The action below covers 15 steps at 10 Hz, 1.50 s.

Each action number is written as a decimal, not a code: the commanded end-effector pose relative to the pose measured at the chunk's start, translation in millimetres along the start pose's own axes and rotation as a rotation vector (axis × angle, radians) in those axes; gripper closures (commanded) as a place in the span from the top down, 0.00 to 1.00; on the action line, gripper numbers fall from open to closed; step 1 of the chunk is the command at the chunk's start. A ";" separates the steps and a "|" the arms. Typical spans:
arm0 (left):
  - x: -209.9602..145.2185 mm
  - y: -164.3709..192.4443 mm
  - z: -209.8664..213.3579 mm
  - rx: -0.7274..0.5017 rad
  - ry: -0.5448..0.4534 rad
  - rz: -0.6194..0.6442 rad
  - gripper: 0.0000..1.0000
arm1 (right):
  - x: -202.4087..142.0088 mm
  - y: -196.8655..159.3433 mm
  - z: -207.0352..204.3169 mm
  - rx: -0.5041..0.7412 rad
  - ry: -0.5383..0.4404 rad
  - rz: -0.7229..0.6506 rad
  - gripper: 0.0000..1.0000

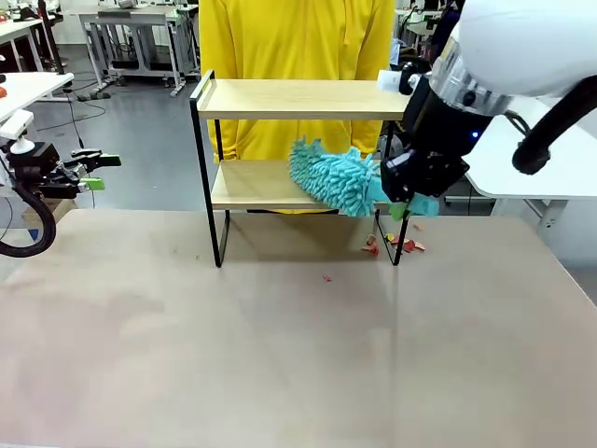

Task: Clean the shelf.
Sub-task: Clean the specific section of the Shelf indicated by the human with the Duster.

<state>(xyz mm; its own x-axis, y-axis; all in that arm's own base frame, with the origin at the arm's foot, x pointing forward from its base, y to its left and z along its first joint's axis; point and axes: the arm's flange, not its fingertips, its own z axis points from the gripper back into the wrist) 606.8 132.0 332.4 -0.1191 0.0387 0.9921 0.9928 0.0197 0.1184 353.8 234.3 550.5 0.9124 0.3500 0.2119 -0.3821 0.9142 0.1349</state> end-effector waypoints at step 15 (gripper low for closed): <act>2.4 -1.2 -0.7 -0.005 -0.007 -0.015 1.00 | -110.8 -113.4 19.5 0.006 0.325 0.538 0.13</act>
<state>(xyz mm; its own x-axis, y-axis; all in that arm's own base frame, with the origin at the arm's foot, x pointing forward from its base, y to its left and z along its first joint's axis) 606.8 132.0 332.4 -0.1191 0.0386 0.9921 0.9928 0.0197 0.1184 295.2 82.9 531.9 0.5973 0.8017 -0.0251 -0.7944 0.5956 0.1188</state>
